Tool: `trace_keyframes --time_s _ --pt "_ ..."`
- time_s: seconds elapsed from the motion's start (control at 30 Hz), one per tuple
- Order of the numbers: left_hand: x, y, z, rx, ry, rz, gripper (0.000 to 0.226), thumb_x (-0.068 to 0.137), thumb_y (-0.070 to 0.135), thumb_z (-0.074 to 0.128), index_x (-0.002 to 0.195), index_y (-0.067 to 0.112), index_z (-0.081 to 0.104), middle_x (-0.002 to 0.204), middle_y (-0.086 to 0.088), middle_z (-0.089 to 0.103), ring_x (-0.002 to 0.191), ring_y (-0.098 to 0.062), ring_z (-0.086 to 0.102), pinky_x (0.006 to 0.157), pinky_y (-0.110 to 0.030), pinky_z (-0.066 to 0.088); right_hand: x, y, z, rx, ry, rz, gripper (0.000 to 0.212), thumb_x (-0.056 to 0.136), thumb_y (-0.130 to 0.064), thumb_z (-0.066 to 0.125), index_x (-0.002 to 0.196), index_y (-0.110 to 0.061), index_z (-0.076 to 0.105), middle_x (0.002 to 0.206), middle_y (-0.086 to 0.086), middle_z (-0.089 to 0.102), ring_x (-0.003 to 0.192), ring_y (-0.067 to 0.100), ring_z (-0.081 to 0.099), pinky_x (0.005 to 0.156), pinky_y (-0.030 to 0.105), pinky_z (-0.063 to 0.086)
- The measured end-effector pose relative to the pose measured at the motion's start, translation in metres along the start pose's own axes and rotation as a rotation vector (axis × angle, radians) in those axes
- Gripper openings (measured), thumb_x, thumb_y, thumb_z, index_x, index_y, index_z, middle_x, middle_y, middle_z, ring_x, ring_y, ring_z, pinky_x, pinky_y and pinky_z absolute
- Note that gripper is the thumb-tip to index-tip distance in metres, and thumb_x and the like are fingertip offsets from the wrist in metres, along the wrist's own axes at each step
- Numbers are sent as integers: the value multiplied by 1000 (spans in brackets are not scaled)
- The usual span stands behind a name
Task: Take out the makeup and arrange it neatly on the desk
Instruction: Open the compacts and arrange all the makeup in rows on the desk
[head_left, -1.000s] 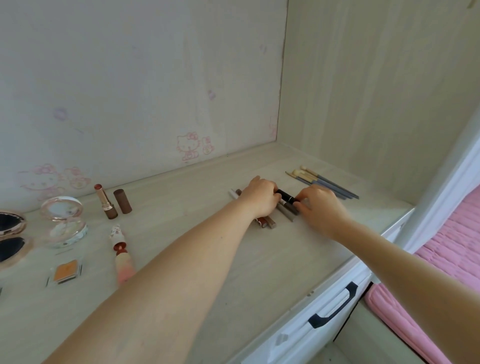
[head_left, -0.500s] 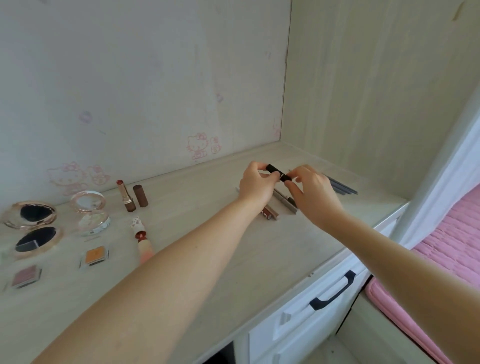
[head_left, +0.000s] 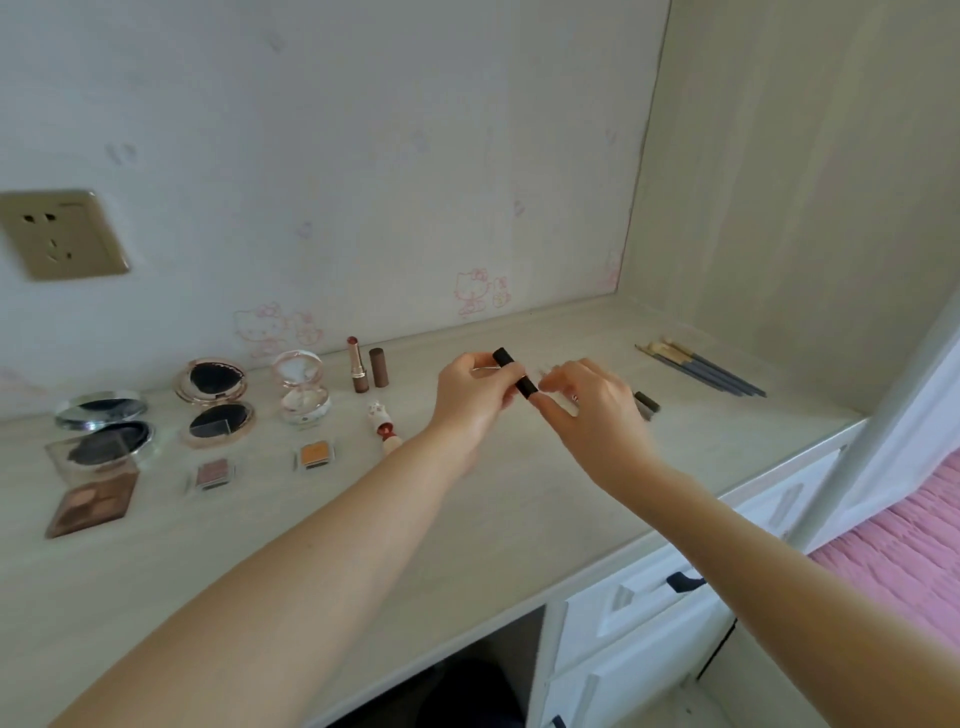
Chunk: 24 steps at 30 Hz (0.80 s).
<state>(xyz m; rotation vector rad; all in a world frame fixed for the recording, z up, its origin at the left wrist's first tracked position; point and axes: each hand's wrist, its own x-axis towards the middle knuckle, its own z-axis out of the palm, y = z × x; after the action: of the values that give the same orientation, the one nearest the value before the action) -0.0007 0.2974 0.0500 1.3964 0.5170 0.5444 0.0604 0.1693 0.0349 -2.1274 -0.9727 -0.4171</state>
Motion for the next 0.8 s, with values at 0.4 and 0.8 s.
trace_keyframes --time_s 0.4,0.8 --pt "-52 10 -105 60 32 -10 15 89 10 63 103 6 61 87 -13 68 69 -26 71 64 -46 57 -21 -81 46 134 -165 -119 25 95 -16 51 121 -16 55 103 -2 59 88 11 57 79 25 49" --pt "-84 -8 -184 456 7 98 5 87 19 67 88 24 69 77 1 74 61 -7 61 61 -22 51 -49 -129 90 202 -320 -235 40 97 -8 44 135 -17 46 120 3 53 94 8 51 82 18 40"
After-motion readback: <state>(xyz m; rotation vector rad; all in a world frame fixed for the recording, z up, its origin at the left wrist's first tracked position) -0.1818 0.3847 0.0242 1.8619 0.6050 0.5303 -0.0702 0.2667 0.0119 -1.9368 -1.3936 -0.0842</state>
